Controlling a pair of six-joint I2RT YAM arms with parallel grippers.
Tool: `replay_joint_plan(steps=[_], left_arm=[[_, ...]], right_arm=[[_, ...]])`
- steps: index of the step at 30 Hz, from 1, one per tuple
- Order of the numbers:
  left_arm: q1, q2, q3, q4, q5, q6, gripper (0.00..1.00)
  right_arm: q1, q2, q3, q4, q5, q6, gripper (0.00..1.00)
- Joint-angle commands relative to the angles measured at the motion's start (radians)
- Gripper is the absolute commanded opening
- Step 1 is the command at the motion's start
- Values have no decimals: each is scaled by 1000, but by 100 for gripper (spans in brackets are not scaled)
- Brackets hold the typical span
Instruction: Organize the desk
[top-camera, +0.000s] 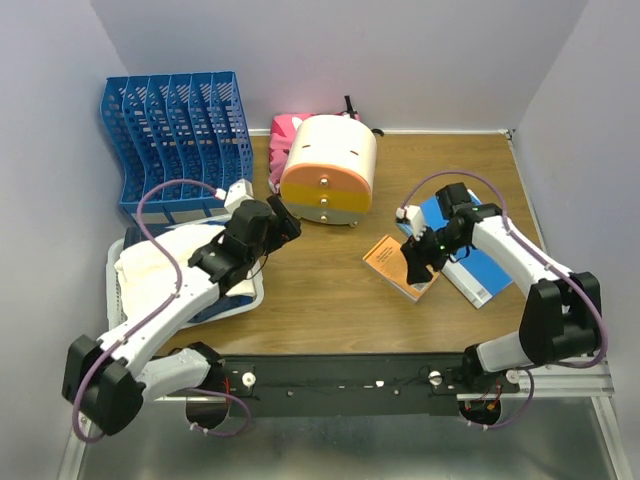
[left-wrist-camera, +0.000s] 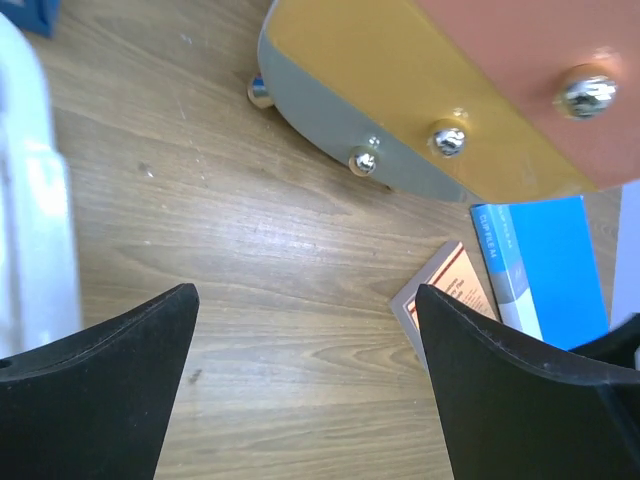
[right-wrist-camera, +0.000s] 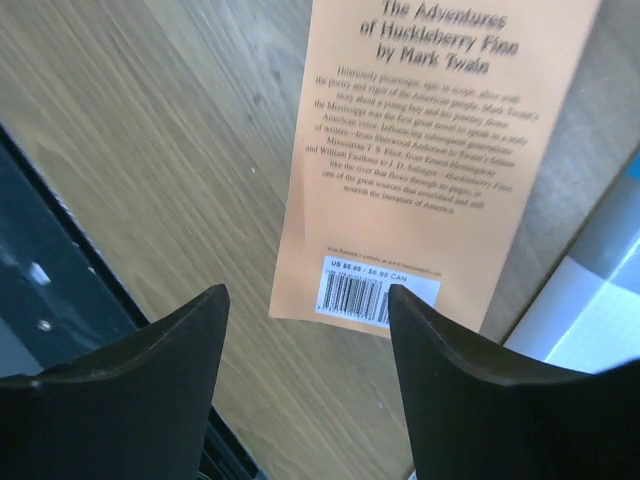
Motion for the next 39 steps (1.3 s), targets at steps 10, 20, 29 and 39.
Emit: replay_joint_plan(steps=[10, 20, 29, 39], left_arm=[[8, -329, -58, -103, -35, 53, 99], [9, -344, -132, 4, 173, -25, 99], [-75, -147, -124, 199, 319, -102, 99], [-258, 150, -122, 375, 214, -317, 99]], right_arm=[[320, 3, -197, 344, 529, 195, 84], [440, 98, -298, 423, 698, 261, 64], [440, -35, -284, 323, 605, 224, 6], [437, -135, -64, 105, 330, 204, 1]])
